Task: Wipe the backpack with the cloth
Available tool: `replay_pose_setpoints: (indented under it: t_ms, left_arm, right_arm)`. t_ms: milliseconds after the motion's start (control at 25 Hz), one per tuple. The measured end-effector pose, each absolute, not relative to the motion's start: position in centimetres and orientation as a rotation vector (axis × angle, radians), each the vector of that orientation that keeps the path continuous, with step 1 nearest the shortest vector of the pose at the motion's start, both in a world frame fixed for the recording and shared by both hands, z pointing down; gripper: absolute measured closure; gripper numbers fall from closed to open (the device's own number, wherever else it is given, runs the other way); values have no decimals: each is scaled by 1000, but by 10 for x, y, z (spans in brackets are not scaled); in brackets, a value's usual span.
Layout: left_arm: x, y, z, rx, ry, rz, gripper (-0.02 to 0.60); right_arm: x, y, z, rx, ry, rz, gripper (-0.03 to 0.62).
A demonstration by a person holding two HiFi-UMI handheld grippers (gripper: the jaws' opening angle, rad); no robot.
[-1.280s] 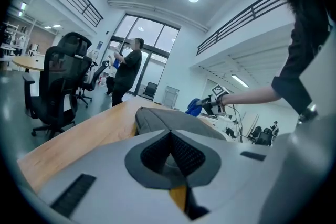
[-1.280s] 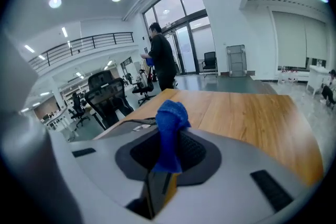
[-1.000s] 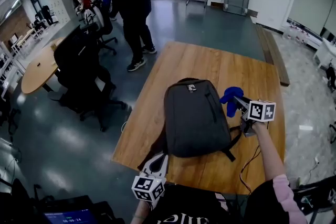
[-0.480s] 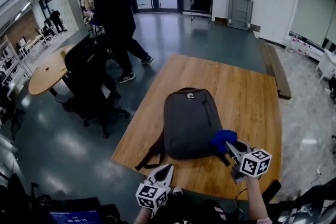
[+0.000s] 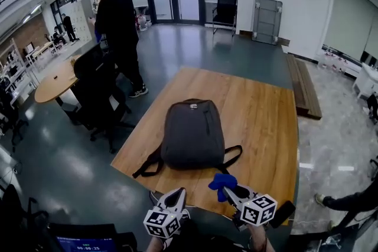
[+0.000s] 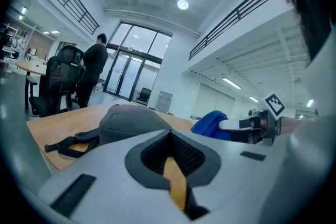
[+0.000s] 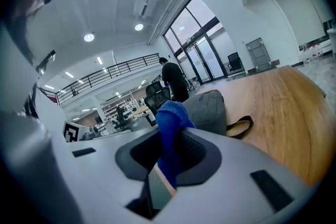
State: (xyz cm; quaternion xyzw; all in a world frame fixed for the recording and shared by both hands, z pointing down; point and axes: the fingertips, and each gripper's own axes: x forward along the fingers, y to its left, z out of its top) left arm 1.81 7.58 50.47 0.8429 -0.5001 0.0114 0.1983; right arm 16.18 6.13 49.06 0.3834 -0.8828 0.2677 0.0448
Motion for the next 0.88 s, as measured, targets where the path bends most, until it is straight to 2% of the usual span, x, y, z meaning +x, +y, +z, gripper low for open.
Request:
replay_pose_setpoints:
  t_ms: [320, 880]
  left_arm:
    - [80, 152, 503, 2327, -1410, -32, 581]
    - [93, 210, 489, 2304, -1488, -22, 581]
  right_arm:
    - [189, 133, 488, 1035, -2757, 800, 528]
    - [185, 196, 486, 883, -2806, 841, 528]
